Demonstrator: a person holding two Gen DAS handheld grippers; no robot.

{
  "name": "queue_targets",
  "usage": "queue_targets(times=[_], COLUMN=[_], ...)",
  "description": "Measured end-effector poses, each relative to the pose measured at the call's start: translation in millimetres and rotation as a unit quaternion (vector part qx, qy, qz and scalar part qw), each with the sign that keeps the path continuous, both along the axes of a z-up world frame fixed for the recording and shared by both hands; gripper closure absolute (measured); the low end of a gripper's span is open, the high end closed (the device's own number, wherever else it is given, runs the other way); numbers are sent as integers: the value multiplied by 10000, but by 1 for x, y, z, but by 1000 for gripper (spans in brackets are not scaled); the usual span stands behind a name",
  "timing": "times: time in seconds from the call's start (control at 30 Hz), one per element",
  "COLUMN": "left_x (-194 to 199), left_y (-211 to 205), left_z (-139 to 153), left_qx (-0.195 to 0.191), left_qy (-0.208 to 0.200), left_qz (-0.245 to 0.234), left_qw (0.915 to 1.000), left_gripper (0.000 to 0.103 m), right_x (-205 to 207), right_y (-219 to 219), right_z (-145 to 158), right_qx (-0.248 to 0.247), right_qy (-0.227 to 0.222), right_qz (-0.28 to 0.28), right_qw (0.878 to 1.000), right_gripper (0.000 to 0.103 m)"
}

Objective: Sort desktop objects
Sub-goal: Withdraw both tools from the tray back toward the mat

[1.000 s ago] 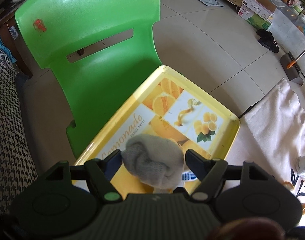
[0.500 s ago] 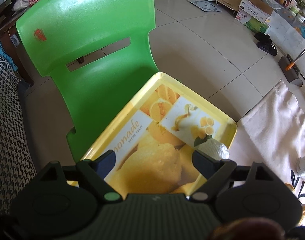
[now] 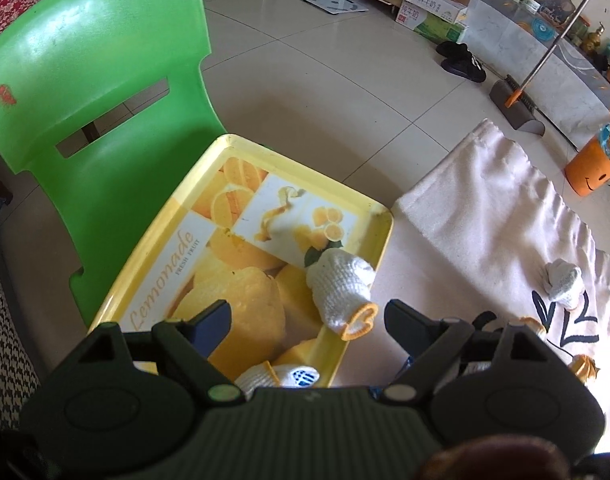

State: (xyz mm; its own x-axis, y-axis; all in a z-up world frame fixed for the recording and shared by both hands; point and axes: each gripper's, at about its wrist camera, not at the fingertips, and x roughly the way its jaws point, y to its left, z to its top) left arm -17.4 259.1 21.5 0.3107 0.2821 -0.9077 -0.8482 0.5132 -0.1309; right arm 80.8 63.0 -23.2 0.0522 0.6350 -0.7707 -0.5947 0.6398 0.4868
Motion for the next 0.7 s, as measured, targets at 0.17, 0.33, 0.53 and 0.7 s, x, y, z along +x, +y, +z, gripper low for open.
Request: queue_targets(times=[0.17,0.33,0.53,0.7], left_x=[17,34,51,65], left_y=[-26,-58,-85,-91], left_z=[-2,-5,-16,-35], left_qx=[-44,102,76,-156], left_qy=[-170,-190,-215,-141], left_qz=[-631,-1250,-1818,-1883], left_qw=[9979,9919,9831,9819], left_gripper=[16,13,8,8], right_x=[16,37,52,56], right_y=[-28,-64,-97,-110], right_z=[9,12,13,11], right_qx=[-57,-178,-255,-167], right_qy=[-169,-195,-132,4], right_qz=[-318,-819,-1225,-1337], right_qw=[9993,9963,9921,9909], right_gripper=[34,33,33,33])
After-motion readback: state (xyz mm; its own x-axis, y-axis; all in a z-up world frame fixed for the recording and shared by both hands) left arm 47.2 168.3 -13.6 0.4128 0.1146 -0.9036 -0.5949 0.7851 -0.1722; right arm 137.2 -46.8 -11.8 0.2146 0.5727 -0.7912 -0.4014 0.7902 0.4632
